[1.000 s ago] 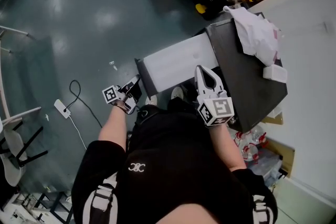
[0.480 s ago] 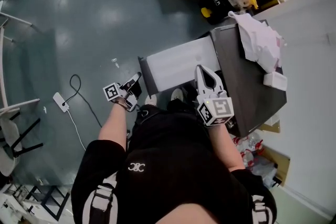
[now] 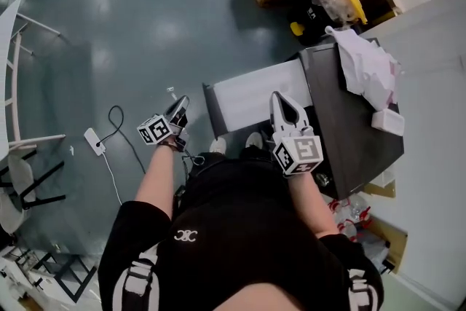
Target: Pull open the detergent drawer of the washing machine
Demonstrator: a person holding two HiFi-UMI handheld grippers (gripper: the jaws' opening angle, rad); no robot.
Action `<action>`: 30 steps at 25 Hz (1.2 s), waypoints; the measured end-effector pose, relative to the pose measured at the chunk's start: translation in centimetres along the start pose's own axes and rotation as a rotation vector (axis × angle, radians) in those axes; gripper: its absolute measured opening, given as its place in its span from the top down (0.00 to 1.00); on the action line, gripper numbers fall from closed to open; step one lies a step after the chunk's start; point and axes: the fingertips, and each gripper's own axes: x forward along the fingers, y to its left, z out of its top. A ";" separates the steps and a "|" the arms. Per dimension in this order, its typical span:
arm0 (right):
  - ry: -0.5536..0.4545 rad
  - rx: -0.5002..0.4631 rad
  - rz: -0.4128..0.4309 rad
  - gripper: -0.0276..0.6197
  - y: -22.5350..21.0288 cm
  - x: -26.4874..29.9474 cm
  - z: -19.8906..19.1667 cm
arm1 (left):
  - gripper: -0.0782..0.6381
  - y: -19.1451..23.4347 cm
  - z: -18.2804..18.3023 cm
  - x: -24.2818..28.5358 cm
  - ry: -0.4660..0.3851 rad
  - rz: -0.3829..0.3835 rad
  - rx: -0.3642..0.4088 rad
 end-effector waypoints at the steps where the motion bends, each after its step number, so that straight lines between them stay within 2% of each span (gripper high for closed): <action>1: -0.007 -0.008 0.003 0.95 0.1 0.2 0.1 | 0.89 -0.6 1.2 -0.2 -0.013 0.031 0.074; 5: -0.044 -0.014 0.031 0.95 0.9 0.6 0.9 | 0.89 -3.5 6.2 -1.8 -0.085 0.152 0.338; 9: -0.091 -0.002 0.056 0.95 1.9 1.2 2.2 | 0.89 -8.5 10.5 -3.5 -0.150 0.231 0.558; 11: -0.121 -0.007 0.052 0.95 2.0 1.5 3.0 | 0.89 -11.1 12.2 -4.2 -0.169 0.278 0.644; 14: -0.164 -0.029 0.031 0.95 1.8 1.8 4.4 | 0.89 -14.7 13.6 -4.7 -0.155 0.361 0.736; 18: -0.211 -0.029 0.004 0.95 1.3 1.8 6.0 | 0.89 -20.8 14.7 -5.6 -0.216 0.364 0.874; 23: -0.260 -0.033 0.000 0.95 1.0 1.4 7.9 | 0.89 -26.9 15.5 -6.0 -0.292 0.309 0.970; 27: -0.286 -0.027 0.035 0.95 1.2 1.0 8.7 | 0.89 -28.2 15.6 -5.5 -0.297 0.289 0.975; 30: -0.291 -0.025 0.019 0.95 0.8 0.8 8.9 | 0.89 -28.4 15.3 -5.1 -0.287 0.285 0.984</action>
